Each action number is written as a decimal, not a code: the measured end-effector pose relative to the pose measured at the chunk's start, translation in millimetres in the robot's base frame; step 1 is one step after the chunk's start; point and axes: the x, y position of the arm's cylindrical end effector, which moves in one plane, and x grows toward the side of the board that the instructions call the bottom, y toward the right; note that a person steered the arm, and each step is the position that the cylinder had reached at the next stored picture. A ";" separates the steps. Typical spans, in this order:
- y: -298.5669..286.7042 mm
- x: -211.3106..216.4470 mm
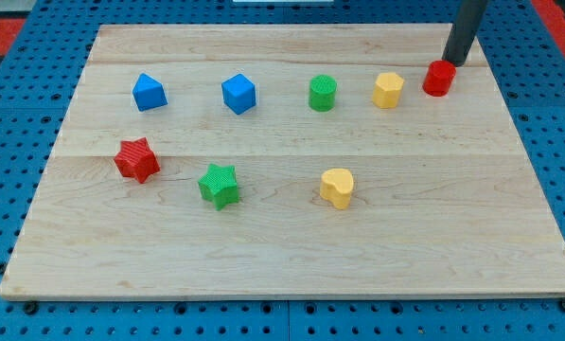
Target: Push the red star left to the blue triangle
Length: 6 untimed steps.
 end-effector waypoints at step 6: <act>-42.9 4.7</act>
